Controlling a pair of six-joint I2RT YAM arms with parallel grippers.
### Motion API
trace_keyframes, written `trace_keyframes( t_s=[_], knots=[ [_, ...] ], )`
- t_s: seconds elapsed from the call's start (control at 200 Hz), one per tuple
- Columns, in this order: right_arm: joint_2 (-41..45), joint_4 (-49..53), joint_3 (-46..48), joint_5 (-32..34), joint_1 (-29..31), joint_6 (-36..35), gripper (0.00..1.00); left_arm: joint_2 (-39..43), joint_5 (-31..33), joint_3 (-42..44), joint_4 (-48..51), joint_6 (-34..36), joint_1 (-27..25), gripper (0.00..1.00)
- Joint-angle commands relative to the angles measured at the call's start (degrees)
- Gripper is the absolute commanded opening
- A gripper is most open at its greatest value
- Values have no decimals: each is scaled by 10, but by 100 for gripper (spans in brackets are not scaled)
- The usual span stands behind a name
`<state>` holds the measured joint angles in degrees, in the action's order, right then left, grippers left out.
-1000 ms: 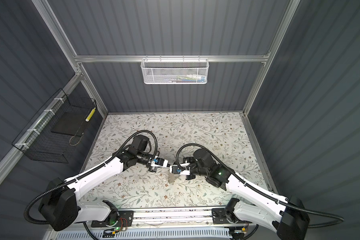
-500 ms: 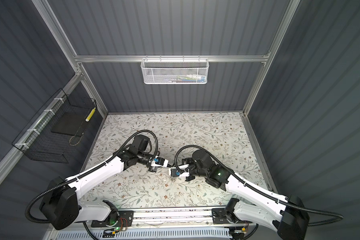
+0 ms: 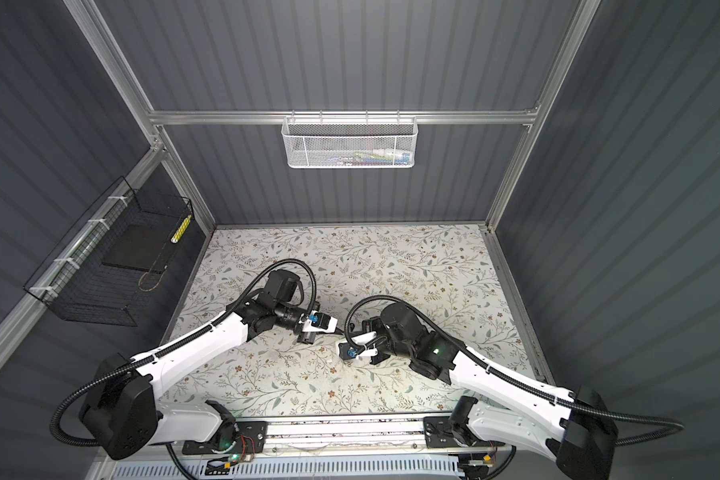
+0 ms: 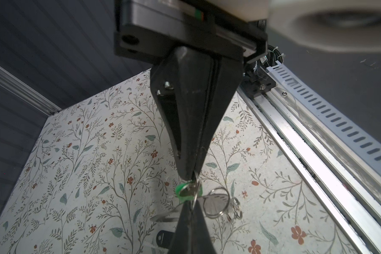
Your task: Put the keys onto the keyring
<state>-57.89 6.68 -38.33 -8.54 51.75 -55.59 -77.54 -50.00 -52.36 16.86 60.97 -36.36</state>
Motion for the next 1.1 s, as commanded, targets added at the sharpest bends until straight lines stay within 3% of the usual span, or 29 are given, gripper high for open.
trace_keyframes(
  t_s=[0.0, 0.25, 0.46, 0.68, 0.845, 1.096],
  knots=[
    [8, -15, 19, 21, 4, 4, 0, 14, -7, -6, -14, -15, -3, 0],
    [15, -38, 39, 29, 4, 16, 0, 25, -4, 7, -42, -40, -3, 0],
    [3, -79, 40, 37, 3, 36, 1, 31, -19, 13, -104, -104, -2, 0],
    [12, -147, 46, 51, -9, 89, 22, 29, -34, 8, -148, -148, -1, 0],
    [56, -99, 54, 37, -30, 116, 34, 33, -44, 12, -186, -181, -1, 0],
    [126, -93, 73, 2, -51, 204, 36, 29, -57, 22, -259, -239, 2, 0]
  ],
)
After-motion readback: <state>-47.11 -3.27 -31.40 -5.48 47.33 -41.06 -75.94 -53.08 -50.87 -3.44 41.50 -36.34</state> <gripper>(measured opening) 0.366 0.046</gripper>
